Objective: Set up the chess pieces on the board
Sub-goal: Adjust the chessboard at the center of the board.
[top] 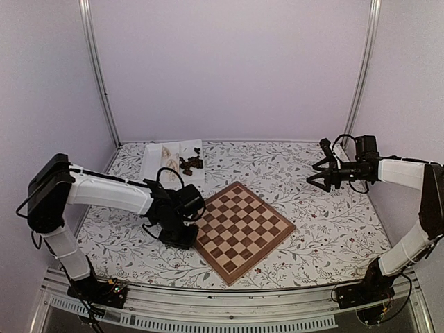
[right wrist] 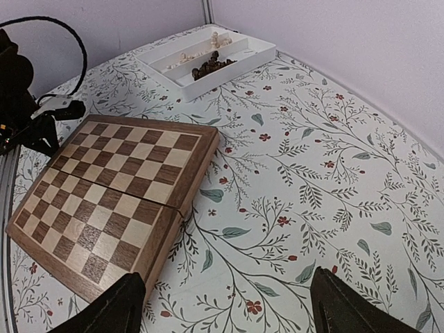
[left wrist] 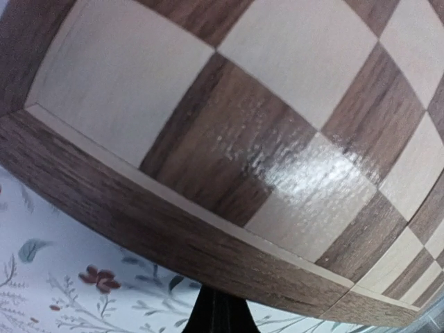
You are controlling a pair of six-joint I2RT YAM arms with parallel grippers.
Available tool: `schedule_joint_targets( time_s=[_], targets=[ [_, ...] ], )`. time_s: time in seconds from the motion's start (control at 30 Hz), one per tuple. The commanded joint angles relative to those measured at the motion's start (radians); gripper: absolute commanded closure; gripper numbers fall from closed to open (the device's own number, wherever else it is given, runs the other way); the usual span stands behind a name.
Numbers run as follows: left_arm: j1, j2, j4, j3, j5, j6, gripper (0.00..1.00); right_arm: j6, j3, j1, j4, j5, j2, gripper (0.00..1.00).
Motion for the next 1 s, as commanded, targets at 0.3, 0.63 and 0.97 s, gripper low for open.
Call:
schedule_joint_targets(
  time_s=[0.3,0.63,0.97],
  targets=[
    [0.089,0.505,0.169,0.593,-0.016,0.271,1.0,-0.012,0.055,-0.004,-0.037,0.04,0.052,0.16],
    [0.185,0.656,0.273,0.827,-0.033,0.345,1.0,0.048,0.096,-0.059,-0.001,0.319,0.093,0.17],
    [0.338,0.512,0.162,0.859,-0.085,0.506,0.58,0.029,0.108,-0.084,-0.015,0.336,0.142,0.18]
  ],
)
